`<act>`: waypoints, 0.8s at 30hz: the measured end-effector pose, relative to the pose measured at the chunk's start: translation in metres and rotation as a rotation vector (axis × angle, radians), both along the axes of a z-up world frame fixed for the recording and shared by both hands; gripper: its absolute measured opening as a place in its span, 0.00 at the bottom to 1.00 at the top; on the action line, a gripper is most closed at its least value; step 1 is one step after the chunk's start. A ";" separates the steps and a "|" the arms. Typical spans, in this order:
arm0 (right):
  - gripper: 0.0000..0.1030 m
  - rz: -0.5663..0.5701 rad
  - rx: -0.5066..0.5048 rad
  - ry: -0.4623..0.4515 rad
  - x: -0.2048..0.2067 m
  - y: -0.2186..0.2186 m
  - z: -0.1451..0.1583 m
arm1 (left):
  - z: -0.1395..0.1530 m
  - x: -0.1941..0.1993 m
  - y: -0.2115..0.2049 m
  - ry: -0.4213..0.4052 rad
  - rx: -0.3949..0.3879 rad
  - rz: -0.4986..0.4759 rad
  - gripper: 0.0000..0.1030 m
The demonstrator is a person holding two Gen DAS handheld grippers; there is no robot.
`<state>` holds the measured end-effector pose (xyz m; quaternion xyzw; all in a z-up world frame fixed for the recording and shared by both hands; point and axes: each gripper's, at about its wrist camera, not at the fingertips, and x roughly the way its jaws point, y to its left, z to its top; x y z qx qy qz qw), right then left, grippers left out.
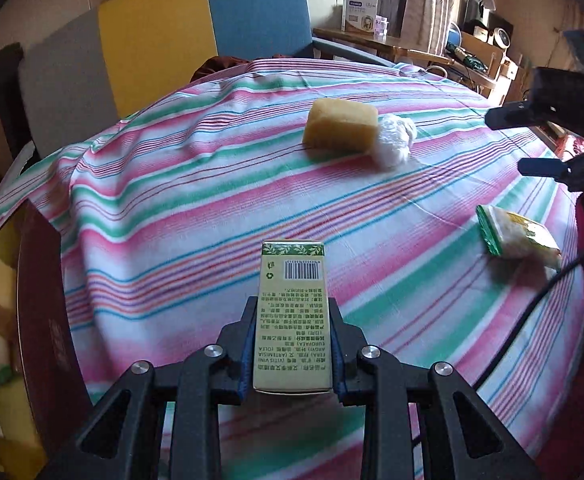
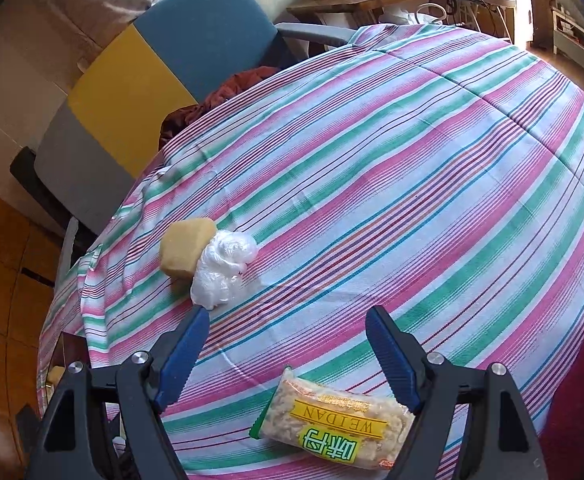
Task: Organize objects
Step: 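Lift the green box with the left tool while the right tool grasps the yellow sponge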
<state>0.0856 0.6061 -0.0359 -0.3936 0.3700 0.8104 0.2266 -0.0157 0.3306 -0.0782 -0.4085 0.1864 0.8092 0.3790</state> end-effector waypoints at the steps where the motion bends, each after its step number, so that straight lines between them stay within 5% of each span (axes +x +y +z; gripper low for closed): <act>1: 0.80 0.011 0.005 -0.001 -0.002 -0.002 0.000 | -0.001 0.007 -0.007 0.005 0.016 -0.002 0.29; 7: 0.80 0.160 0.055 -0.026 -0.025 -0.029 0.000 | -0.004 0.033 -0.027 0.065 0.067 -0.054 0.29; 24: 0.82 0.689 0.541 -0.324 -0.172 -0.071 -0.013 | -0.010 0.036 -0.040 0.087 0.143 -0.062 0.29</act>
